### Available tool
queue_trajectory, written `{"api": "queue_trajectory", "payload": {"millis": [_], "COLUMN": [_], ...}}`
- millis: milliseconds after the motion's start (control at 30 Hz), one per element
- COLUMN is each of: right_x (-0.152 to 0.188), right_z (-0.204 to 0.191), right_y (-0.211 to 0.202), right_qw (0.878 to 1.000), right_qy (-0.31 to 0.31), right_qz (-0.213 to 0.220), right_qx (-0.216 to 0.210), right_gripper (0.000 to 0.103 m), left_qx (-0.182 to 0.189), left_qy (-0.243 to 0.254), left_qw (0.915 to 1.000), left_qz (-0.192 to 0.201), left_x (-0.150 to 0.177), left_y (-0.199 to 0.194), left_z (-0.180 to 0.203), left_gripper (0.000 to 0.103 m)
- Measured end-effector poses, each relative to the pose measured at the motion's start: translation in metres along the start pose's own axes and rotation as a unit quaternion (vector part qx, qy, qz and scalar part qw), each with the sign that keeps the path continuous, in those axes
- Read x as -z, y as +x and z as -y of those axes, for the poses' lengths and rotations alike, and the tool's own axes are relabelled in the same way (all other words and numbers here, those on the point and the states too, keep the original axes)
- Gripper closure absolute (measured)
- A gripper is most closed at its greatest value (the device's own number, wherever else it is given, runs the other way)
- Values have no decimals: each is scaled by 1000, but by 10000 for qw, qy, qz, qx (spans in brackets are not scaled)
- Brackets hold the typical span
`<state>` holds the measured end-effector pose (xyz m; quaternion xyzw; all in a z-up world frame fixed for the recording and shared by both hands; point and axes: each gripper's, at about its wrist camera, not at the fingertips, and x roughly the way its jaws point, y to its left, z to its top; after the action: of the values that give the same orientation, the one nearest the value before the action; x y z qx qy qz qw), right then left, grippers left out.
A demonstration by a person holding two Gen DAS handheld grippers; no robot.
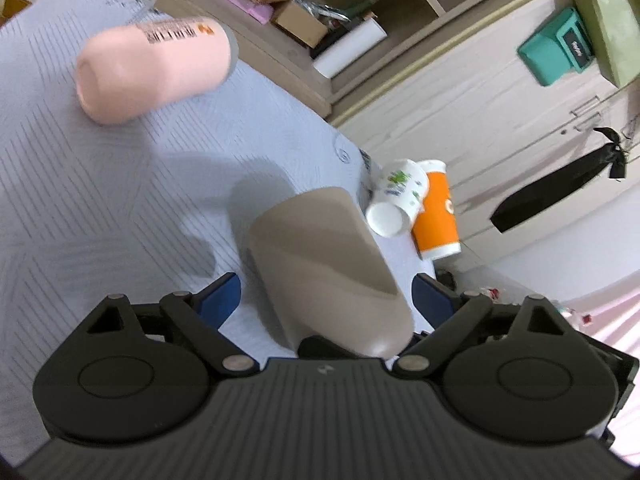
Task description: Flip cup upright
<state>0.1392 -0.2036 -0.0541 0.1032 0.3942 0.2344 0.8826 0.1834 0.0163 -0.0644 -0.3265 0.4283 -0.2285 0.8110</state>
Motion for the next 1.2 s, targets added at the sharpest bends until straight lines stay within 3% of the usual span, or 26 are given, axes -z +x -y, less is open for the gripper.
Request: {"api": "queue_trajectory", "payload": {"millis": [67,200,367,633,733,900,1200], "right_x": [4,11,16,16,14,-2,-26], "right_z": [-3,-4,-7,-9,-11,-4,9], "right_y": [-1,-5,-5,-2,-4,-14,8], "right_qw": [10000,9996,9995,9990,9978,9974,9926], "right_qy": [65,205,149,-43,-453,-578,-584], "right_qz": [-58,-155,-264,-440,-490,-360,-939], "right_qx": [-4,-70,13,10,-55,-221,-498], "right_gripper": [21,21,21,20,10,9,11], "left_qx": [254,142,-36,104,136,253,417], "left_qy": [-135,39,180,75,31,-81,-188], "left_qw": [9996,9999,9997,9994,9992,9985,9964], "left_qz": [-83,-46,-177,-313,-363,-482,-714], "left_x": [4,13,16,16,14,11,6], "left_y": [-2,-7,-6,-3,-3,0,14], "left_z": [-2,2,1,-9,-12,-21,-24], "left_gripper": [20,22,33,32,29,24,19]}}
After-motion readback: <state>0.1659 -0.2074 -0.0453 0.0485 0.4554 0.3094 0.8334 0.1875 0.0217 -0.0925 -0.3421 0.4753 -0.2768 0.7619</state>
